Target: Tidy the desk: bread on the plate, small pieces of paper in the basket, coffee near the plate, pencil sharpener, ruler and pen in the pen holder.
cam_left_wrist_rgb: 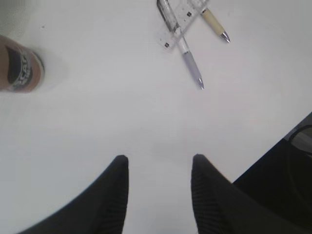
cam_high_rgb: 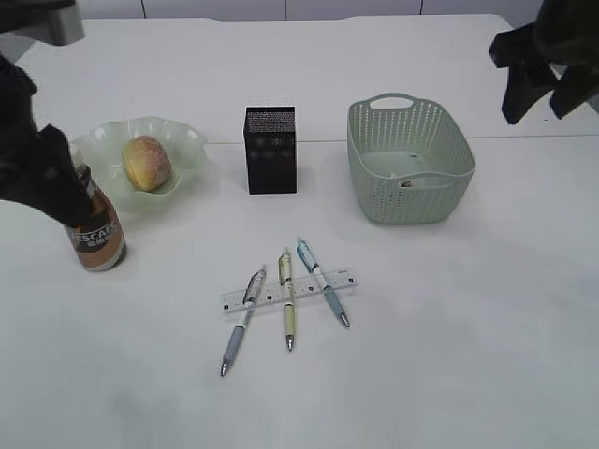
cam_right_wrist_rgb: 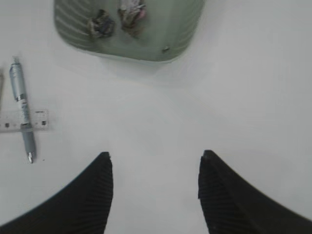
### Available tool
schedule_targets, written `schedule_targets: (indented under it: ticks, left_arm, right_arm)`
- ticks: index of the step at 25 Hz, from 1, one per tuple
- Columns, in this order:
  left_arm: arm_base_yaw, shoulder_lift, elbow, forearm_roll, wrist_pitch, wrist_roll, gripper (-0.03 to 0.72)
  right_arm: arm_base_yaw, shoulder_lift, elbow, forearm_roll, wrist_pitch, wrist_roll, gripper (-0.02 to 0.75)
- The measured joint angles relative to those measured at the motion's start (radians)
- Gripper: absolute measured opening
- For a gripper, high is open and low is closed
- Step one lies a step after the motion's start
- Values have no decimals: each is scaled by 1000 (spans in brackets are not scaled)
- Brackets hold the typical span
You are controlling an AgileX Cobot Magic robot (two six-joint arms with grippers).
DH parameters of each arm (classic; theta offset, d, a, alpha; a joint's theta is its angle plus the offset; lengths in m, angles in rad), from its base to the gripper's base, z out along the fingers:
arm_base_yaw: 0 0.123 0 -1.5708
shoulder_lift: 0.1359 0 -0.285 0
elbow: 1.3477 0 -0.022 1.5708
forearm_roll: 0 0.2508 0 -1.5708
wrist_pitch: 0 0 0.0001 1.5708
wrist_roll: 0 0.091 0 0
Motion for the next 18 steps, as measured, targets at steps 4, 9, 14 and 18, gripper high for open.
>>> schedule_targets:
  ticks: [4,9,14,18]
  left_arm:
    - [-47,92,-82,27,-1,0,317]
    - [-124,192,-156,93,2,0,317]
    - [-150,257,-180,107,2,0,328]
    - [-151,302,-189,107,-25,2,361]
  right_arm:
    - [-72,0,0,-1,0,0,417]
    - [-108,0,0,-1,1,0,417]
    - [-110,0,0,-1,2,2,417]
    - [-110,0,0,2,3,2,417]
